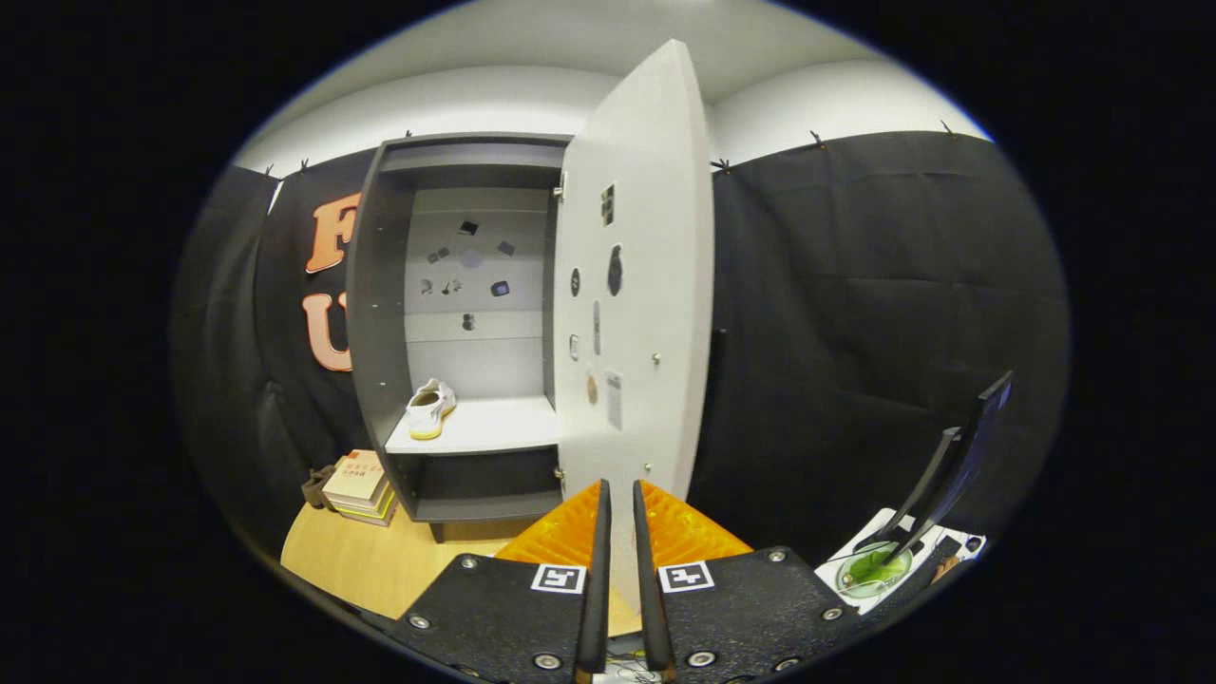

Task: Open the shoe cabinet door, grab the shoes and put them into the shoe cabinet, then close the shoe cabinet door.

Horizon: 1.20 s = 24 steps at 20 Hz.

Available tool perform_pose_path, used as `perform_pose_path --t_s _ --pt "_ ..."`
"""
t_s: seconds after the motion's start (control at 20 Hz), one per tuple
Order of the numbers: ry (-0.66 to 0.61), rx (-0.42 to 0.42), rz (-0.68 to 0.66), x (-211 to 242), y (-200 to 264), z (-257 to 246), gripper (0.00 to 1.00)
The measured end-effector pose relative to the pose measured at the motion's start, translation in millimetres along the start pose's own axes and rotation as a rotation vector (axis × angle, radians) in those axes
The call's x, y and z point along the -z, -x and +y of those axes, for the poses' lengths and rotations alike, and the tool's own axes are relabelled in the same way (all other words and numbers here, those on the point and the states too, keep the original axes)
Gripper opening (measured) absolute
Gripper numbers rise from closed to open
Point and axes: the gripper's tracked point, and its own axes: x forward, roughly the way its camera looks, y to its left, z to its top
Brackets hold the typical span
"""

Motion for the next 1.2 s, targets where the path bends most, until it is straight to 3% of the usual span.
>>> perform_pose_path --t_s 0.35,0.65,0.95,1.2 --pt "0.008 -0.143 0.116 74 9 93 0.14" --pt "0.021 -0.271 0.297 181 -13 155 0.14" --pt "0.033 -0.331 0.474 285 -55 180 0.14" --pt "0.011 -0.356 0.557 334 -93 192 0.14"
